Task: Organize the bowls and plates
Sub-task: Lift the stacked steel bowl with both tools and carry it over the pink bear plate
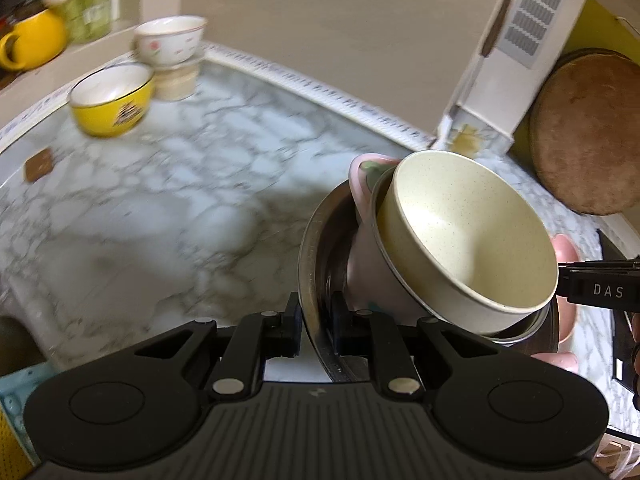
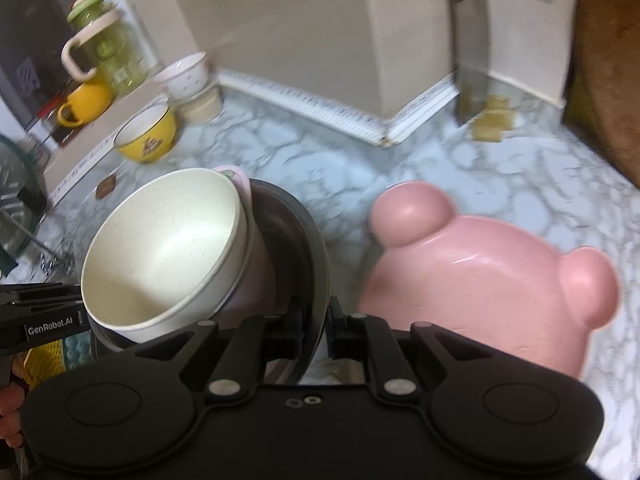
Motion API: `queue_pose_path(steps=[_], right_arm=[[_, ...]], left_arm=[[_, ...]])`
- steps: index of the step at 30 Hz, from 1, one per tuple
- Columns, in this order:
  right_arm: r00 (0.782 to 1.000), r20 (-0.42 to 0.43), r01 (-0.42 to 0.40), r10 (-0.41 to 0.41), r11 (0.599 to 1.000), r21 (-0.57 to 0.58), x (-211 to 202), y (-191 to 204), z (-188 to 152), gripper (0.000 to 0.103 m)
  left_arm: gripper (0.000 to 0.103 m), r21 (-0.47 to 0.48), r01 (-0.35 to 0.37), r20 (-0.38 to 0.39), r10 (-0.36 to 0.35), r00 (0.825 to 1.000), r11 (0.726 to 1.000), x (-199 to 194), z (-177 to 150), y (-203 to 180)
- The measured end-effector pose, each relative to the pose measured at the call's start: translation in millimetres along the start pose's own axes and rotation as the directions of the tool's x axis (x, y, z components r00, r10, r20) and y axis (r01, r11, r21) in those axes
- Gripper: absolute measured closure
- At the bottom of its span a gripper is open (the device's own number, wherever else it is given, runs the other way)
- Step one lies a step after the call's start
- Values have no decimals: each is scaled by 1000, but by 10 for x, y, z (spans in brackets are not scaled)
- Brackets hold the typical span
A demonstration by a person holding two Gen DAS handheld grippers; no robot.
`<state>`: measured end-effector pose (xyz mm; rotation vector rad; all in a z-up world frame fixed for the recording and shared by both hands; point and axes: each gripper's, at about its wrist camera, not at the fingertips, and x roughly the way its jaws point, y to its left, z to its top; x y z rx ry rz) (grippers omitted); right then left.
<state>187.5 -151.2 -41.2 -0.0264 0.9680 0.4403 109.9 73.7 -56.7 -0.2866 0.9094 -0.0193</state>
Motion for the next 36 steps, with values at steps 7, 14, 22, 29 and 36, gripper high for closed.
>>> queue_pose_path(steps=[7,14,22,29,36], right_arm=[[998,42,48,-51,996,72,-252,-399,22,91],[991,75,98,-110,984,151,-466,-879,-5,91],[985,72,138,-157,965,223,-540,-1372,-116,91],[985,45,150,-167,953,263,-438,-1642,-259,91],[987,29,147,-160,954,263,-312,-1696,-328,91]], left_arm=[[90,73,45,5,-46,999,996,126,228,-431],[90,157,86,5,-88,996,984,338,408,-972],[90,216,119,-16,-118,993,969,648,467,-1444],[90,237,125,-51,-116,992,964,862,379,-1585],[90,249,115,-60,-103,993,962,964,310,-1616]])
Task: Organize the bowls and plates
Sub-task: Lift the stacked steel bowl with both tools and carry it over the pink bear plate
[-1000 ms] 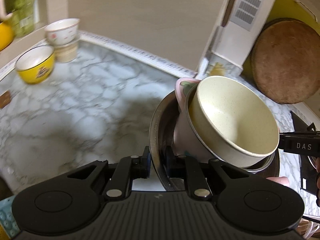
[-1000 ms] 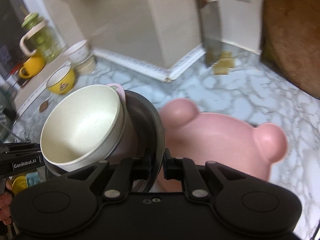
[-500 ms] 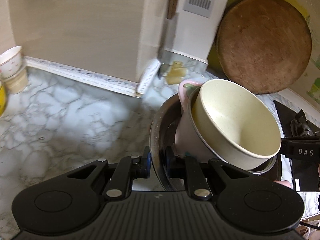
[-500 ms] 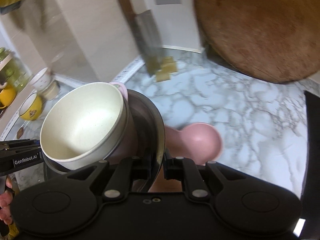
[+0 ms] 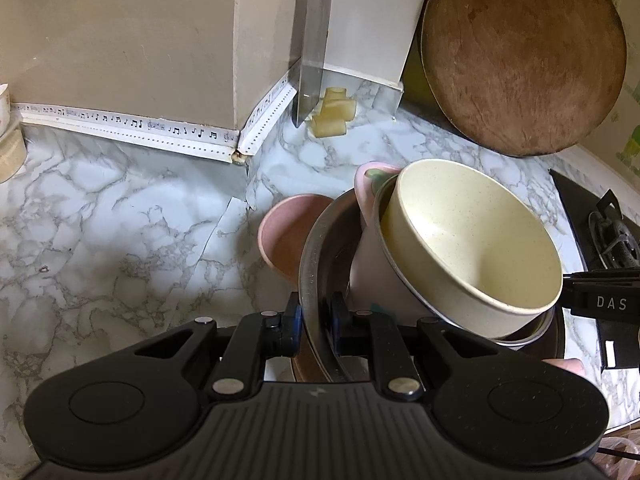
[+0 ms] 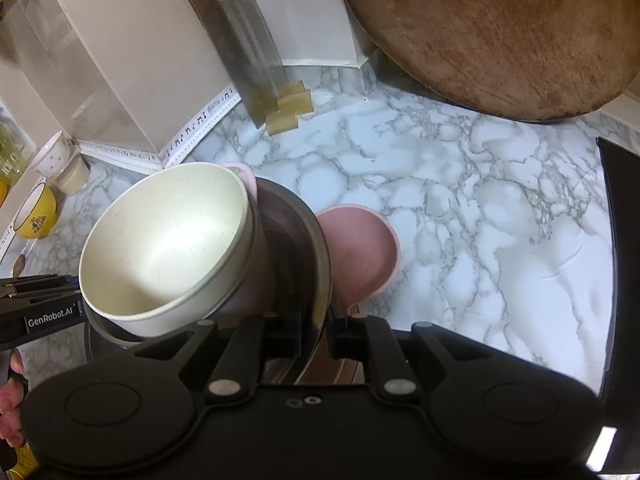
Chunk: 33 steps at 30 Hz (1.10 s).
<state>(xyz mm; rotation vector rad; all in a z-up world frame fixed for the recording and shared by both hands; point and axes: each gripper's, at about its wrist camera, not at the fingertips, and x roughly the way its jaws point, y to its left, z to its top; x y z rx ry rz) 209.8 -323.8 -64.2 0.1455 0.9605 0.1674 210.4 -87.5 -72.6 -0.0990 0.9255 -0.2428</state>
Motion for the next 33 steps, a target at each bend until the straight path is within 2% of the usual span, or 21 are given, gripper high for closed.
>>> queue_pose_path(steps=[18,25,26,27,28,33], right_arm=[[999,15,36,-36,999,16,43,-7,-47,89],[999,1,46,-46,999,21,32,35,-58,81],[998,5,55,-55,998,18,18,50,-61,79],[998,9,70,-70,997,15,11,56,-61,69],[997,14,80,-80,997,13,0,59,-60,65],[995,7,102,-102,994,28,-28,22,-60,66]], left_arm=[[89,26,13,5,-13,1000,1000,94,-81,-12],[89,61,-5,12,4,1000,998,53,-85,-32],[88,70,-13,17,12,1000,997,40,-82,-38],[88,78,-21,21,19,1000,997,28,-75,-41],[88,80,-25,24,24,999,996,18,-67,-39],[86,94,-18,18,17,1000,995,-23,-50,-11]])
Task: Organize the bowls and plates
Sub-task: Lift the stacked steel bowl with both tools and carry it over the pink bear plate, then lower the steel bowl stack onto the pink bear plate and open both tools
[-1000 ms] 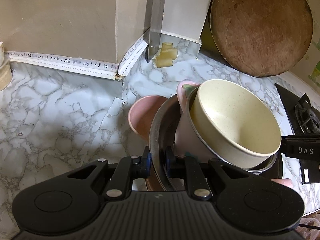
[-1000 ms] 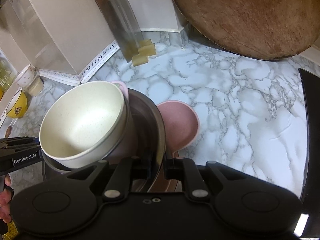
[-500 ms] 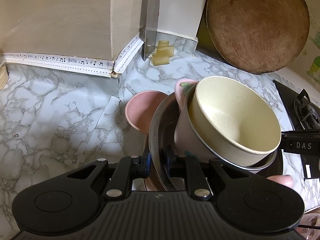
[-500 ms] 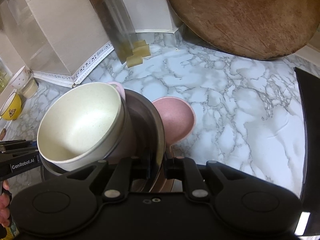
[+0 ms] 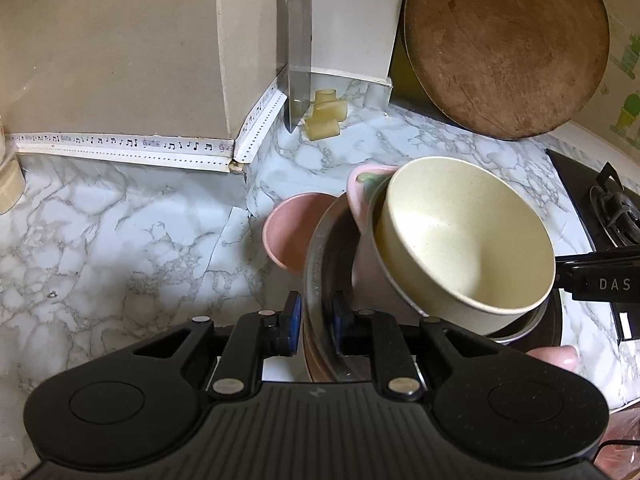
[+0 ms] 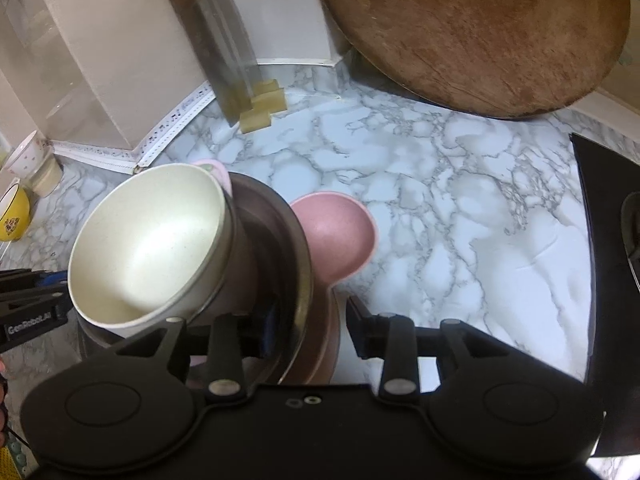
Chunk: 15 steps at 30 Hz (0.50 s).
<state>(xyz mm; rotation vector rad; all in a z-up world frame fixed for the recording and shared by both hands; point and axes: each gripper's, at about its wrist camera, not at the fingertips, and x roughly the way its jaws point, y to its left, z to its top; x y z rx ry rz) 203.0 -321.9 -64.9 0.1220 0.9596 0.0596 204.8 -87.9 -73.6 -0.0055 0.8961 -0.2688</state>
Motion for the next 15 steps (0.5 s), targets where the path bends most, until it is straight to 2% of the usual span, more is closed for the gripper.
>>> queue_pose_path(steps=[7,9,10,15], right_arm=[[1000,18,6,-6,1000,15,-118,-21,-67,62],[999,35,-4,4,1000,11,-211,-2,-83,61],[999,46,-8,7,1000,4,-259,14,-88,58],[995,101,-12,15,1000,-28,-510,96,-130,56]], left_arm=[[68,6,-16,38,16,999,1000,-168,-55,63],[53,8,-26,56,26,998,1000,-237,-77,80],[51,9,-31,65,30,997,999,-275,-87,88],[49,24,-35,109,32,994,999,-489,-131,75]])
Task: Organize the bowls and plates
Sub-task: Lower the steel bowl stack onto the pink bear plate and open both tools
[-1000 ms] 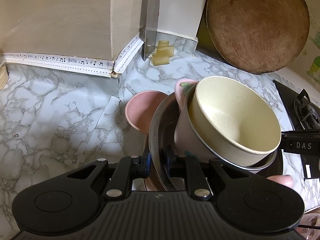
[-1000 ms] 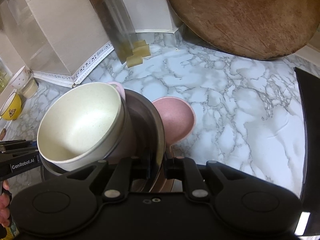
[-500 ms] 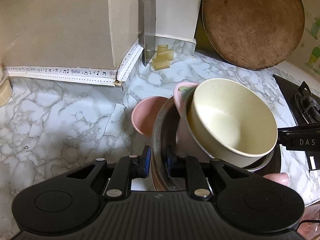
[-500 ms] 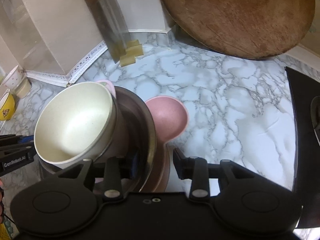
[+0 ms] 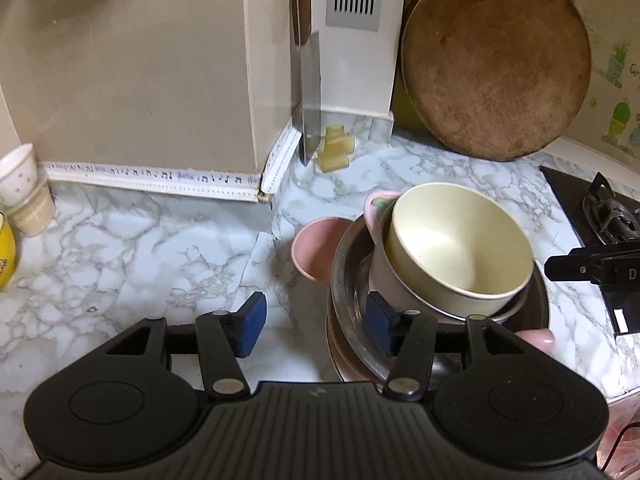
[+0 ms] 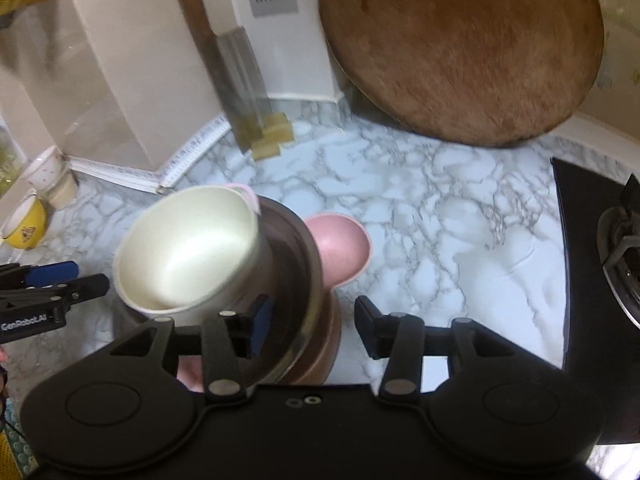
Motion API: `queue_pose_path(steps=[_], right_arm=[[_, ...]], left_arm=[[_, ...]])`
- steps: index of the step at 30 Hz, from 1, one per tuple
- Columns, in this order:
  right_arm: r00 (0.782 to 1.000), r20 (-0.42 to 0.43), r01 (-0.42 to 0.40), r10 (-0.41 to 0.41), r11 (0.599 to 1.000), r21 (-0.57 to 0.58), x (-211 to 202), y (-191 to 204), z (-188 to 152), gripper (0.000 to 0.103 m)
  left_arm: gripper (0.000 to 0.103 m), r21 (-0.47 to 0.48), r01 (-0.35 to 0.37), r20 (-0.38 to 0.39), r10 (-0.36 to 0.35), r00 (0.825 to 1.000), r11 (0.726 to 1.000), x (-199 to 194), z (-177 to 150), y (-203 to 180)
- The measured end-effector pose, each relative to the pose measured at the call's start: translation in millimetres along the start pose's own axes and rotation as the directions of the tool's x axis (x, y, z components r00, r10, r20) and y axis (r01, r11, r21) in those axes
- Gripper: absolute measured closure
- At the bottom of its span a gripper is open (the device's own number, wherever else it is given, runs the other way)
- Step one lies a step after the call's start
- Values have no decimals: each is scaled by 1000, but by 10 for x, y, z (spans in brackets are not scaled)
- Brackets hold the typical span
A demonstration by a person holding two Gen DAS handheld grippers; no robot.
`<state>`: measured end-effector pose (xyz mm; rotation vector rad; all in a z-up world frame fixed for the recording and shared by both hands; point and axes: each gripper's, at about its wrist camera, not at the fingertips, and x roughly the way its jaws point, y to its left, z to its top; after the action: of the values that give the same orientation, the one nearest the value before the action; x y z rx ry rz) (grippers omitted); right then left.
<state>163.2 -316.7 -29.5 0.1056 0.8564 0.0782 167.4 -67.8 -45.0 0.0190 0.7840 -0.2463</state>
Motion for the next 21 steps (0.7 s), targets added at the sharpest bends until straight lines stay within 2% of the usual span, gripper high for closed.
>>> queue_pose_path(steps=[4,11,13,14,15,16,17,19,21], right_arm=[[998,57,-29,31,999,-25,-247,104,-64,44],[985,156,-57,72,994,-94,-617,355,-259,34],[980,183,-55,78,990,-126,-705,435,-327,25],[977,199,-52,80,989,-141,-750,474,-365,23],[974,213,-49,81,987,-151,-795,504,-399,20],[971,225,-47,83,986,-159,-834,530,-432,17],[968,236,-49,88,985,-166,-873,553,-463,15],[961,260,-51,96,983,-174,-947,583,-522,4],[952,293,-41,90,985,-170,-1021,599,-580,1]], left_arm=[[40,11,5,47,-6,999,1000,-234,-49,-34],[40,30,4,123,-8,992,1000,-629,-186,-135],[39,33,7,135,-12,991,999,-720,-236,-154],[35,31,12,140,-17,990,999,-763,-264,-161],[26,27,16,145,-20,989,999,-805,-290,-163],[24,24,17,155,-21,988,1000,-853,-323,-169],[24,23,16,166,-20,986,1000,-899,-356,-173],[24,19,23,169,-26,985,1000,-968,-405,-173],[23,3,34,173,-34,984,999,-1025,-444,-155]])
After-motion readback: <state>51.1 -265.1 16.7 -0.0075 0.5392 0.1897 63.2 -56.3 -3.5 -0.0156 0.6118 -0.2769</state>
